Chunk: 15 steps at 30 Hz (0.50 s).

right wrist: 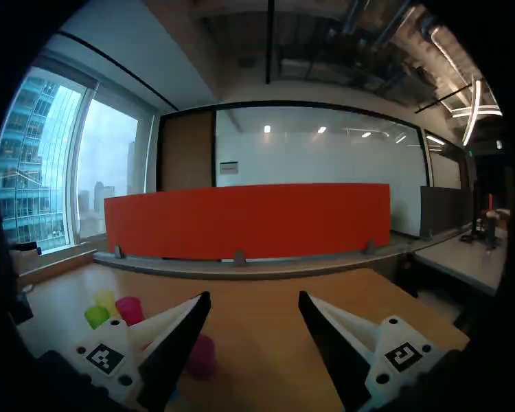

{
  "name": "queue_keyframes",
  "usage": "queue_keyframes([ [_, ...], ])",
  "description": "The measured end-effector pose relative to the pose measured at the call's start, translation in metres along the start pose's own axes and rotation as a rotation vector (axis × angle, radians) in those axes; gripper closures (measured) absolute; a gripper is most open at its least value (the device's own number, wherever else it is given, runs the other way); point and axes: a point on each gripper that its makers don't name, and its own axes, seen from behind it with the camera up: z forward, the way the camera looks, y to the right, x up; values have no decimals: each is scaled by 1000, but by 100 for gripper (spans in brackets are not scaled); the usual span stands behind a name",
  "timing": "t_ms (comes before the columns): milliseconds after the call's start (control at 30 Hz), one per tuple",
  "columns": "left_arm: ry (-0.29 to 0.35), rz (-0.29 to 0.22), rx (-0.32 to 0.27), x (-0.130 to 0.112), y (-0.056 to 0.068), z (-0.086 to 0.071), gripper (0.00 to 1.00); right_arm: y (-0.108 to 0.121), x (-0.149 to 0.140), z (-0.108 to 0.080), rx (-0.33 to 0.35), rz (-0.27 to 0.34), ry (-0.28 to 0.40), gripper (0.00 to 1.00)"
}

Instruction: Pour water

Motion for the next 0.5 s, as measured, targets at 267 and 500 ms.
queue_keyframes([
  [267, -32, -26, -53, 28, 11, 18, 1, -8, 54, 3, 42, 9, -1, 1],
  [500, -42, -34, -98, 56, 20, 25, 1, -15, 85, 5, 66, -15, 1, 1],
])
